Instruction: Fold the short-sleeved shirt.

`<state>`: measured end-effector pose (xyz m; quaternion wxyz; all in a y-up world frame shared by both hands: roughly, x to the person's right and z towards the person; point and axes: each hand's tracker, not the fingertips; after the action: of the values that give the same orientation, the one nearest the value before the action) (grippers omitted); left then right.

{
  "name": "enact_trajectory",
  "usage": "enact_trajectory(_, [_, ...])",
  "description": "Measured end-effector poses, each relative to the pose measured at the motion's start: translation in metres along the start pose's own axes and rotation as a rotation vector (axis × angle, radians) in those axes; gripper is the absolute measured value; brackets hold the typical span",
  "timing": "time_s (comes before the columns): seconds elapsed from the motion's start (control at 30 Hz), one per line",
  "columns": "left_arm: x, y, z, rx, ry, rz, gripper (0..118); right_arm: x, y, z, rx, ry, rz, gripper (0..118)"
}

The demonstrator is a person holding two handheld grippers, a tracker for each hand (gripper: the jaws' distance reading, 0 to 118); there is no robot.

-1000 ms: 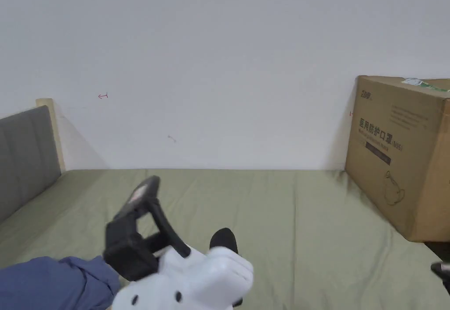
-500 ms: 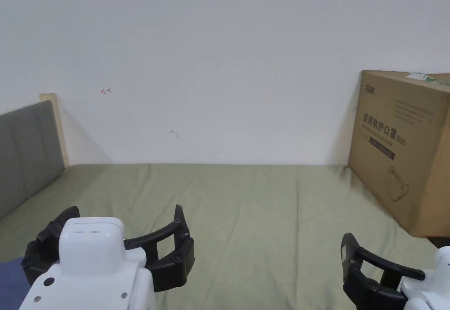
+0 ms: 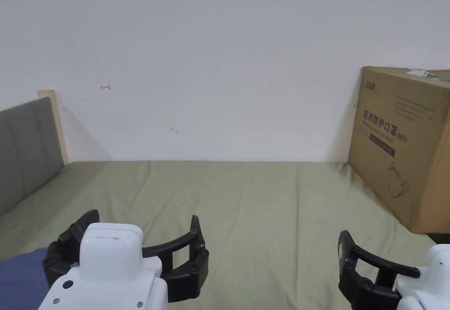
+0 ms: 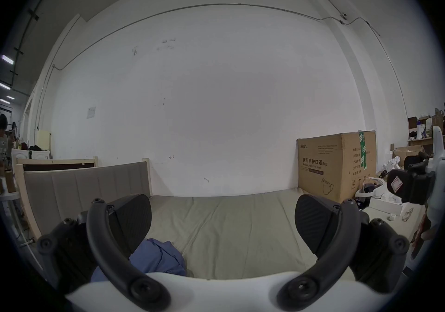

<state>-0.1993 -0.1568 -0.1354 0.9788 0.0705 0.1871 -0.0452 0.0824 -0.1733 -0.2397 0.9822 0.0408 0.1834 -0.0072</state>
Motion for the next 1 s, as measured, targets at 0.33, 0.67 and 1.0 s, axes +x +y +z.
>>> enact_trajectory(0.33, [0.001,0.0,0.0,-0.014,-0.015,0.011,115,-0.002,0.001,0.002,0.009,0.017,-0.02,118])
enact_trajectory(0.67, [0.0,-0.001,-0.002,-0.036,-0.033,0.017,114,-0.001,0.005,0.003,-0.001,0.011,-0.037,115])
enact_trajectory(1.0, [0.007,-0.003,-0.006,-0.131,-0.112,-0.023,0,0.009,0.01,-0.002,-0.055,0.022,-0.069,1])
